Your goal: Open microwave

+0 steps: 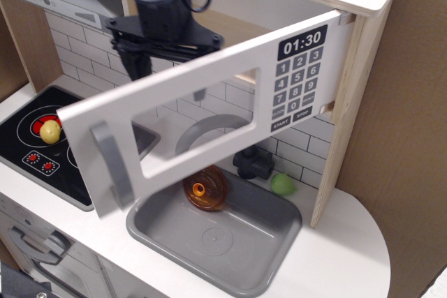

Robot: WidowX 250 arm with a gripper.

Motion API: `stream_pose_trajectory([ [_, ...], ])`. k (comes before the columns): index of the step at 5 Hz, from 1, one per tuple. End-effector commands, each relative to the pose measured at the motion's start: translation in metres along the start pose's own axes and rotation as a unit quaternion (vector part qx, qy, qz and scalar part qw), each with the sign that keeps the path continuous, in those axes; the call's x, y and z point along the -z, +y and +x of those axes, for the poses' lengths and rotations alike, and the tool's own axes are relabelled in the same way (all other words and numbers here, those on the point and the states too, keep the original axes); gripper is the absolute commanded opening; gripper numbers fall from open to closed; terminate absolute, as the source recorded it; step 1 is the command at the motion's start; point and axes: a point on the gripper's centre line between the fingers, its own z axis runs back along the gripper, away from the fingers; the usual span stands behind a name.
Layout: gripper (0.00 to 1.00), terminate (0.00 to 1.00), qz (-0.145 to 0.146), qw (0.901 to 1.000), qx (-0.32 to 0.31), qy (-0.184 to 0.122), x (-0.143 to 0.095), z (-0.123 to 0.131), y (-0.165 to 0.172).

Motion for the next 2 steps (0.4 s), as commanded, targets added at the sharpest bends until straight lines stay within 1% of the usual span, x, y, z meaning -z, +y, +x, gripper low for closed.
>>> stream_pose_trajectory([
  [1, 1.0, 0.0, 0.0, 0.9999, -0.003, -0.015, -0.0114, 0.0038, -0.0172],
  [2, 1.0, 1.0, 0.0, 0.9999, -0.003, -0.015, -0.0114, 0.0038, -0.0172],
])
